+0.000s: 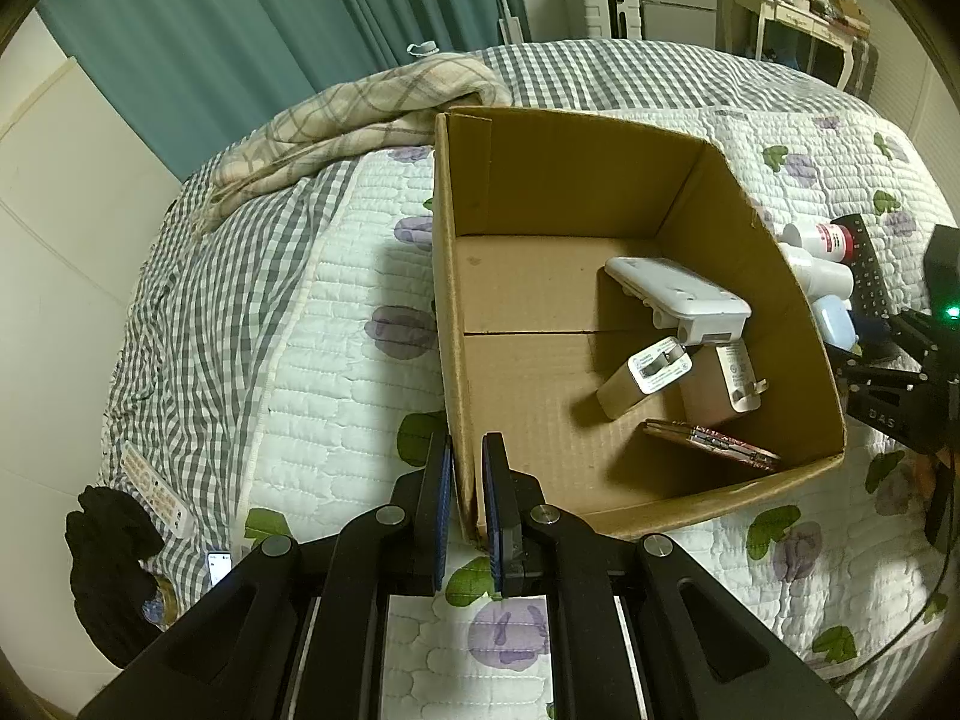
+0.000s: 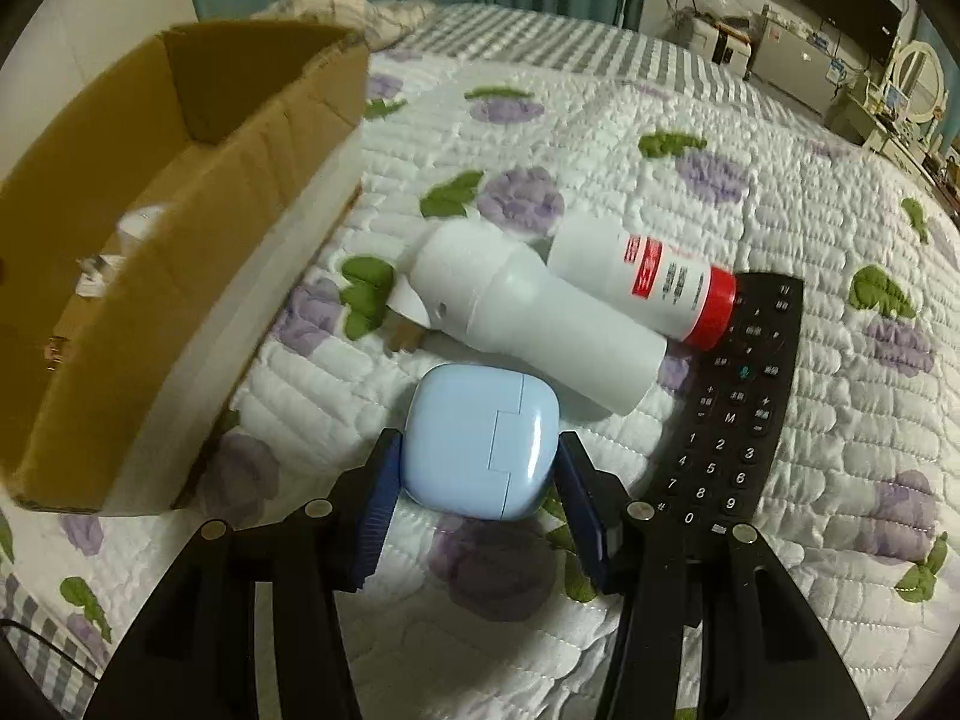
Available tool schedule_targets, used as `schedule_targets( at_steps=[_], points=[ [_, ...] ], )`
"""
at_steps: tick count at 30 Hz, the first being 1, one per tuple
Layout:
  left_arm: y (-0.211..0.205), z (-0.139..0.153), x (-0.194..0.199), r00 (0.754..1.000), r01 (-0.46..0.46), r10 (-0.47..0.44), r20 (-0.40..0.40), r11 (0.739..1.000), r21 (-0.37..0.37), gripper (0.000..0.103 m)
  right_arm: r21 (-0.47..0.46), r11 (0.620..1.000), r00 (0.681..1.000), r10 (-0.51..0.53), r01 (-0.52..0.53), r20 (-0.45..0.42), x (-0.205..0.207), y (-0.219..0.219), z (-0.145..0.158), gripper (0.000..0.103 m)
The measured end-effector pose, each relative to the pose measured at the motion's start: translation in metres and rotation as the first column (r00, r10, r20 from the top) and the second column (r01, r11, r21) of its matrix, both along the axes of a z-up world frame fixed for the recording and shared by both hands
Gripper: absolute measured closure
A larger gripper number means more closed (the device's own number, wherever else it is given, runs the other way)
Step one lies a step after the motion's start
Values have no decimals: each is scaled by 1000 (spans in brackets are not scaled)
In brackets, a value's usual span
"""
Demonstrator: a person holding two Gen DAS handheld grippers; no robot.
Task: Organize rigid objects
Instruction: 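Grasp the light-blue earbud case with the right tool, then carry the earbud case into the box and release it with the right tool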
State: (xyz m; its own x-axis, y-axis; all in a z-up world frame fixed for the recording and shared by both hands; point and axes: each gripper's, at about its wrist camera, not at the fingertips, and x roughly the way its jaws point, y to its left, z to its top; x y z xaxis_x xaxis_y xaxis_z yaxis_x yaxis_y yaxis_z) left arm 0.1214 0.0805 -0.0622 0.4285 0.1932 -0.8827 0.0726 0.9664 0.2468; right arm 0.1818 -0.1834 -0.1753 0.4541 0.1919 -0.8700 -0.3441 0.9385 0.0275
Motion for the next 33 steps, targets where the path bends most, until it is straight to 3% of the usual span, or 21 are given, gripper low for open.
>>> schedule_targets(
  at_steps=[8,14,18,23,33],
  points=[
    [0,0,1,1000,6,-6,-1,1000,8,94,93,994,994,43,-52,103,-10,7,62,52],
    [-1,0,0,1000,4,-4,1,1000,8,94,129,976,959,138,-174,249,-16,47,135,52],
    [-1,-1,0,1000,5,-5,1,1000,12,94,142,958,937,200,-248,286,-22,77,153,52],
    [-2,-1,-1,1000,5,-5,2,1000,11,94,133,944,927,258,-301,272,-22,115,140,52],
    [-2,-2,-2,1000,9,-9,2,1000,8,94,102,939,940,313,-327,134,-14,161,71,52]
  ],
)
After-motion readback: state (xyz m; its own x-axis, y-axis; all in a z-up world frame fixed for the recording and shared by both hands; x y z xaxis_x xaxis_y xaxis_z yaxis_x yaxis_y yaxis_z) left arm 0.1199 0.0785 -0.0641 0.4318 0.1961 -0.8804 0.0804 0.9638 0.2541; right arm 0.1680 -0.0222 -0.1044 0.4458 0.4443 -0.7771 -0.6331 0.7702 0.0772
